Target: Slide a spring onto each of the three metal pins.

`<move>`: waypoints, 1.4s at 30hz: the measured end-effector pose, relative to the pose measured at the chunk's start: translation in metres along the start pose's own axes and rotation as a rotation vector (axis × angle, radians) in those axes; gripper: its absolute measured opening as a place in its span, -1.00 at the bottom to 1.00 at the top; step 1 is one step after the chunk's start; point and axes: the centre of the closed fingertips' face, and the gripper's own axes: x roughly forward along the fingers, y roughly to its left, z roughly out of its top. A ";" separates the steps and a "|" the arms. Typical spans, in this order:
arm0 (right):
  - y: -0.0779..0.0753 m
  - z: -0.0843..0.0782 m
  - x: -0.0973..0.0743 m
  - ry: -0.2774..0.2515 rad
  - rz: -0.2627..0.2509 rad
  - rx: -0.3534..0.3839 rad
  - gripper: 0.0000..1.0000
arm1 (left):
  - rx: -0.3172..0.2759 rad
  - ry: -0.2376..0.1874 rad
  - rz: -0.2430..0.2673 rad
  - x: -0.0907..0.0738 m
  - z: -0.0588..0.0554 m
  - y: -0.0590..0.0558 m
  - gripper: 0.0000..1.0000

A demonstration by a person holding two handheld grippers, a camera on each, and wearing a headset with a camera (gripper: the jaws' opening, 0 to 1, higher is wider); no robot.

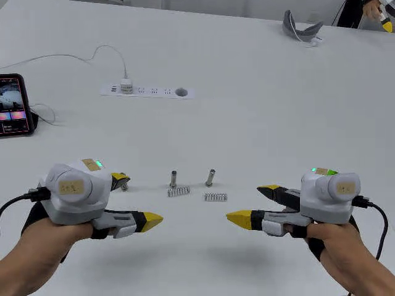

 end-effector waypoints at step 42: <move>-0.004 -0.031 -0.033 -0.011 -0.030 0.100 0.56 | 0.073 0.122 -0.123 0.104 -0.018 -0.017 0.29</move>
